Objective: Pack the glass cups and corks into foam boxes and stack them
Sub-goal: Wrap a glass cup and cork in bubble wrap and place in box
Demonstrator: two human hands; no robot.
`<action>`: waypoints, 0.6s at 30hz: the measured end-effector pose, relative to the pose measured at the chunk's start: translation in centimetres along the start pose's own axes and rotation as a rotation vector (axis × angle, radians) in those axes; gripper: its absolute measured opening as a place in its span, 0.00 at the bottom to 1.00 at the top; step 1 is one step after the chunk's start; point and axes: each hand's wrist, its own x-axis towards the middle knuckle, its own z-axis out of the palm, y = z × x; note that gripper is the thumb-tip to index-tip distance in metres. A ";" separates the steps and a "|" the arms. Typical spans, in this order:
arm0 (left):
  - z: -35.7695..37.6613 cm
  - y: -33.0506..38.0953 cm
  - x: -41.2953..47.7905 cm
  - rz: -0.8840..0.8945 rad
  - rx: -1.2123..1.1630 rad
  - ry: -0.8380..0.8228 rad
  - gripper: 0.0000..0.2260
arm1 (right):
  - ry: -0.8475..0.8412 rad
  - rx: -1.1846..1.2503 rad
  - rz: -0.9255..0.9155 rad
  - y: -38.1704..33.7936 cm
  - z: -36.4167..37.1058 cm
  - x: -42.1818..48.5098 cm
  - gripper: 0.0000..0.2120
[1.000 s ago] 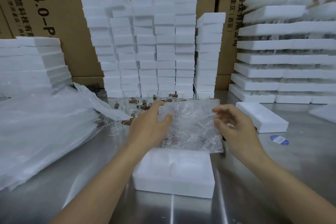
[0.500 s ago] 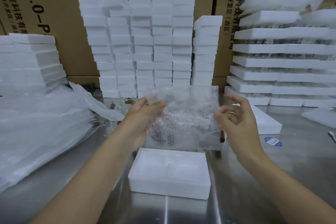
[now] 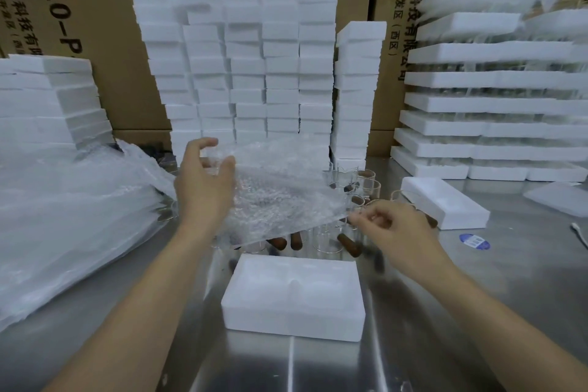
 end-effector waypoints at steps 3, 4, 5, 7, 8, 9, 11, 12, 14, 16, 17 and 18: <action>-0.3 -0.8 0.3 0.133 0.200 0.015 0.19 | -0.094 -0.343 0.051 0.0 0.5 -0.3 0.28; -0.3 -1.1 0.3 0.162 0.238 0.019 0.21 | -0.100 -0.407 0.049 -0.1 0.6 -0.4 0.30; -0.3 -1.3 0.3 0.183 0.270 0.023 0.22 | -0.106 -0.431 0.050 -0.1 0.7 -0.4 0.30; -0.1 -1.6 0.1 0.221 0.305 0.022 0.23 | -0.135 -0.421 0.058 0.1 0.9 -0.4 0.30; 0.0 -1.6 -0.2 0.246 0.320 0.018 0.23 | -0.156 -0.405 0.060 0.2 0.9 -0.4 0.29; 0.1 -1.6 -0.4 0.272 0.343 0.015 0.23 | -0.177 -0.380 0.057 0.3 1.0 -0.3 0.29; 0.2 -1.1 -0.9 0.347 0.424 0.022 0.23 | -0.187 -0.321 0.066 0.3 1.1 -0.2 0.28; 0.3 -0.8 -1.2 0.401 0.466 0.028 0.23 | -0.172 -0.297 0.076 0.3 1.1 -0.1 0.27; 0.7 -0.3 -1.9 0.501 0.483 0.003 0.19 | -0.129 -0.275 0.103 0.2 0.7 0.1 0.26; 1.3 0.3 -2.7 0.518 0.410 -0.098 0.15 | -0.091 -0.251 0.107 0.0 -0.1 0.3 0.27; 1.7 0.4 -3.1 0.508 0.374 -0.162 0.15 | -0.062 -0.228 0.098 -0.1 -0.4 0.3 0.27; 2.0 0.5 -3.6 0.496 0.350 -0.218 0.16 | -0.021 -0.203 0.084 -0.2 -0.7 0.3 0.27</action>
